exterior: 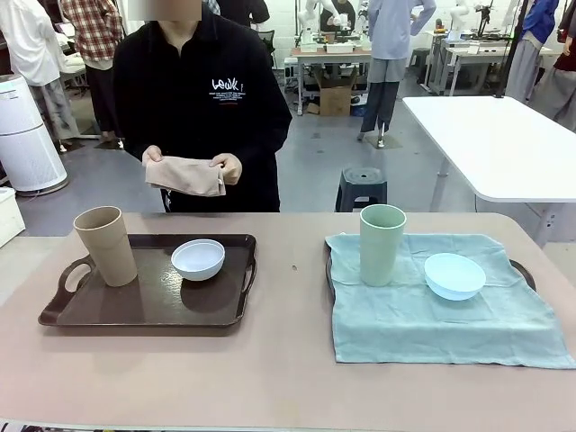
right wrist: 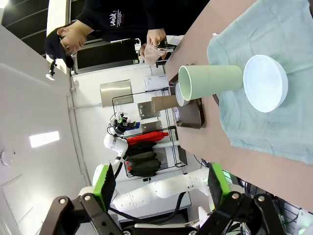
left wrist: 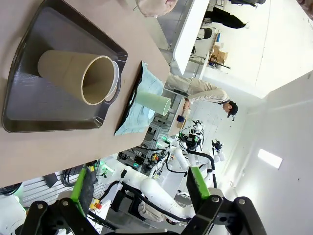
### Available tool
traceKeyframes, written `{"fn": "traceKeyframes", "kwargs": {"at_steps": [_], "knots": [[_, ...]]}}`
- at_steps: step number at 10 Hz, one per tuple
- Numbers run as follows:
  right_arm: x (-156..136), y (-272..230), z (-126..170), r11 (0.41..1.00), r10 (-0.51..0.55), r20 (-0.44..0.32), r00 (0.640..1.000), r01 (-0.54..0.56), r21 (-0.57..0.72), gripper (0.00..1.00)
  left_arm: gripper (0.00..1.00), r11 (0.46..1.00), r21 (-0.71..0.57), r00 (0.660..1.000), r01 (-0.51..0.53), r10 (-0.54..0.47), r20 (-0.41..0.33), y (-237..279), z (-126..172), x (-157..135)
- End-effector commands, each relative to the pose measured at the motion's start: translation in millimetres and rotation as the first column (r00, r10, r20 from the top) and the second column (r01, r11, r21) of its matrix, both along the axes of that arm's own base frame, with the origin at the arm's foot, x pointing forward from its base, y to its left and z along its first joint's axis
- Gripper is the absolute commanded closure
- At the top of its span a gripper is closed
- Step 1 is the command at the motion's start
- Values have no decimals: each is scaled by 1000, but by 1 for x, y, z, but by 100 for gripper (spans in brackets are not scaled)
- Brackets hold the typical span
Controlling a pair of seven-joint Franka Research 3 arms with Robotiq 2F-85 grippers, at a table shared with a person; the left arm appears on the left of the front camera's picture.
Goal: Set up a tray with a mat and arrange the tableware.
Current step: Pick up the Picnic Bowl and Reusable plastic cup from the Handle tray in front of the human's position and hold them in the air.
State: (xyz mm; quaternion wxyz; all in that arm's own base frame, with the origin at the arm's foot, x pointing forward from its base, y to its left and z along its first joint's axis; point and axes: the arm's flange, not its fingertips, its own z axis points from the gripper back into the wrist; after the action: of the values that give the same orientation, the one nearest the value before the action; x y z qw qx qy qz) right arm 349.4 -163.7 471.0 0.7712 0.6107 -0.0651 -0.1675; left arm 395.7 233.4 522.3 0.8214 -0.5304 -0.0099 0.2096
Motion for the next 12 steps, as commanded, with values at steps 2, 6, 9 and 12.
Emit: {"fn": "traceKeyframes", "kwargs": {"at_steps": [2, 6, 9, 12], "knots": [[1, -2, 1, 1000, 17, 8, 1000, -17, -2, 0, 0, 1000, 16, 1000, 8, -8, -3, 1, 2, -4], [0, 0, 0, 1000, 0, 0, 1000, 0, 0, 0, 0, 1000, 0, 1000, 0, 0, 0, 0, 0, 0], [21, 36, 82, 952, 97, 118, 988, -58, -301, 0, 0, 926, 374, 863, -40, -156, 480, 4, 45, 35], [74, 145, 164, 736, 304, 92, 948, -172, -655, 0, 0, 678, 726, 533, -116, -574, 621, -26, 103, 34]]}}
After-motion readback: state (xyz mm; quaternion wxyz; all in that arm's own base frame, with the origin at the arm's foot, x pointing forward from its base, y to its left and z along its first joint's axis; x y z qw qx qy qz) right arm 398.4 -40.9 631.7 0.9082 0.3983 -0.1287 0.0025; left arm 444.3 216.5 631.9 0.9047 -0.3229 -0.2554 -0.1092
